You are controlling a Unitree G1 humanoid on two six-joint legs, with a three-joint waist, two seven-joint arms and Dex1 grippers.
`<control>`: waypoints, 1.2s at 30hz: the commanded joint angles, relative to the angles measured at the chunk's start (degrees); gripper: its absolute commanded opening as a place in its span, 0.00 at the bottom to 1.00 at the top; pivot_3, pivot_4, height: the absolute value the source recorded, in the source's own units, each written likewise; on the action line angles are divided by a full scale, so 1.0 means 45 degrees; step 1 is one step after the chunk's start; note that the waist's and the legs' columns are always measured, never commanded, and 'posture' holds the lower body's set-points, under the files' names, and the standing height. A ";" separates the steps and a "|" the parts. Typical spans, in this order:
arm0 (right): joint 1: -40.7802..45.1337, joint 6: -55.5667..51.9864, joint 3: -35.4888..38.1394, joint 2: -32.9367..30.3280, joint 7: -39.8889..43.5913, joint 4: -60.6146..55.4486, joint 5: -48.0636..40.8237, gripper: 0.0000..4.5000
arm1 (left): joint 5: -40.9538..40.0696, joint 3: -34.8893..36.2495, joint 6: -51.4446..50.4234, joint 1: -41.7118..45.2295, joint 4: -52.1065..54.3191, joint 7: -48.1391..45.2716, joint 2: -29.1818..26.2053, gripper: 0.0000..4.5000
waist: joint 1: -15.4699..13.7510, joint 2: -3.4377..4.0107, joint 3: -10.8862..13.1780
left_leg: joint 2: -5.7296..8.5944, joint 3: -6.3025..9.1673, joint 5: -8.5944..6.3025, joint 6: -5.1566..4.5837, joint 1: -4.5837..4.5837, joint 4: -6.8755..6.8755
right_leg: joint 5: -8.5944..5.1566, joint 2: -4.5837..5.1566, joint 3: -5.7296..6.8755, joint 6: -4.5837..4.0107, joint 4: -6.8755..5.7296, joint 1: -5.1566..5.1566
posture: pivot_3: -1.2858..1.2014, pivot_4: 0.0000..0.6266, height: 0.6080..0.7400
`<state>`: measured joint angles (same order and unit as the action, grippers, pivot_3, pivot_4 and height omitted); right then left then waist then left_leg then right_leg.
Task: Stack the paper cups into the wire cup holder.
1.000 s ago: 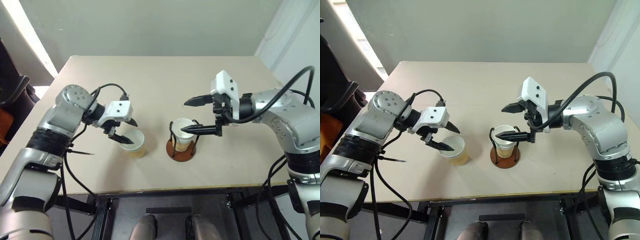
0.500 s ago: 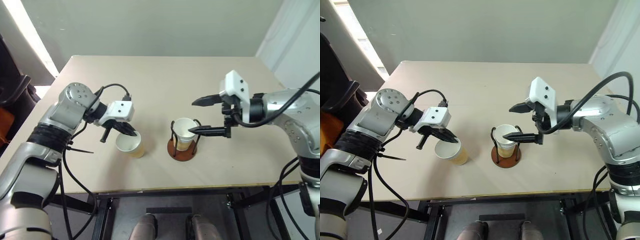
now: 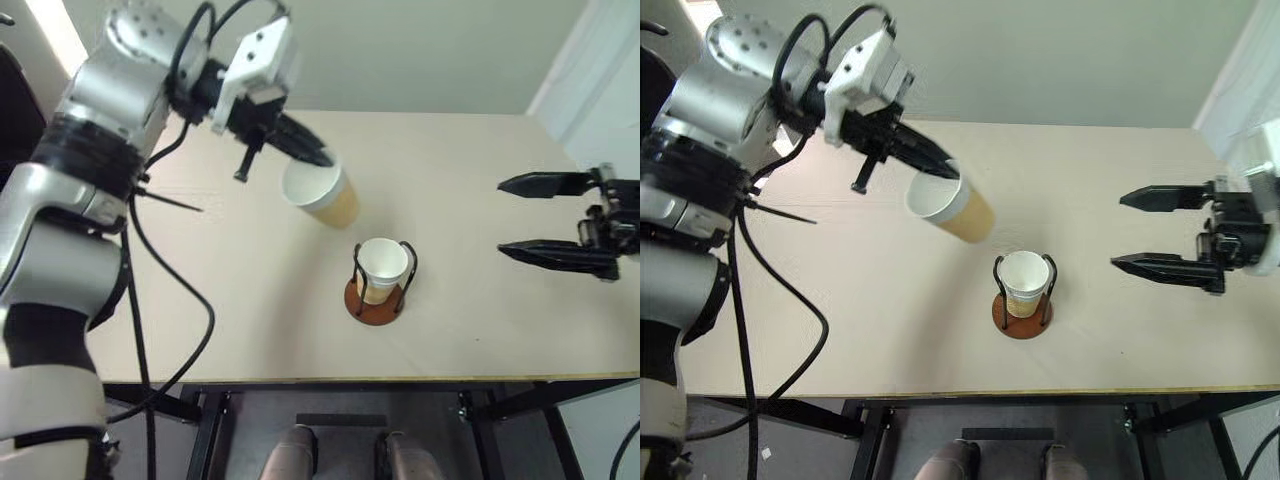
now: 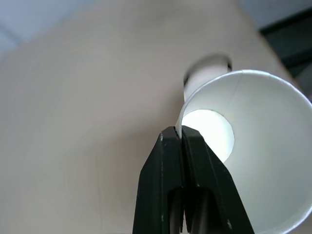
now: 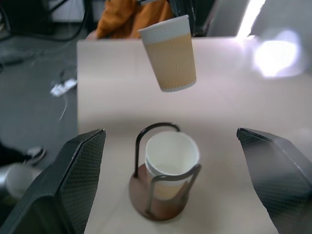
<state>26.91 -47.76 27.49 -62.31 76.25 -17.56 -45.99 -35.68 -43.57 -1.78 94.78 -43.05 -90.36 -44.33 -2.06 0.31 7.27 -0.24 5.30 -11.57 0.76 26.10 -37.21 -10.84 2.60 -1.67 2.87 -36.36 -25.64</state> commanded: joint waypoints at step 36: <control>-0.7333 0.0466 0.5205 0.1284 -0.3720 -0.5054 -0.3383 1.00 | 0.0518 -0.2598 0.3392 0.1233 -0.3794 -0.0477 0.5253 0.00 | -0.0201 0.0041 0.0016 | 0.0161 -0.0292 -0.0258 -0.0268 -0.0002 -0.0439 | -0.0062 0.0137 -0.0302 0.0542 0.0087 0.0197 | 0.52 0.24 1.00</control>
<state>-6.09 -46.74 48.38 -55.99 60.07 -38.93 -59.76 -34.09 -57.09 12.04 99.07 -59.92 -90.41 -21.00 -2.96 0.50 7.34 0.52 3.96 -12.75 -0.49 26.07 -39.19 -11.15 3.21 -3.12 5.37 -35.97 -24.73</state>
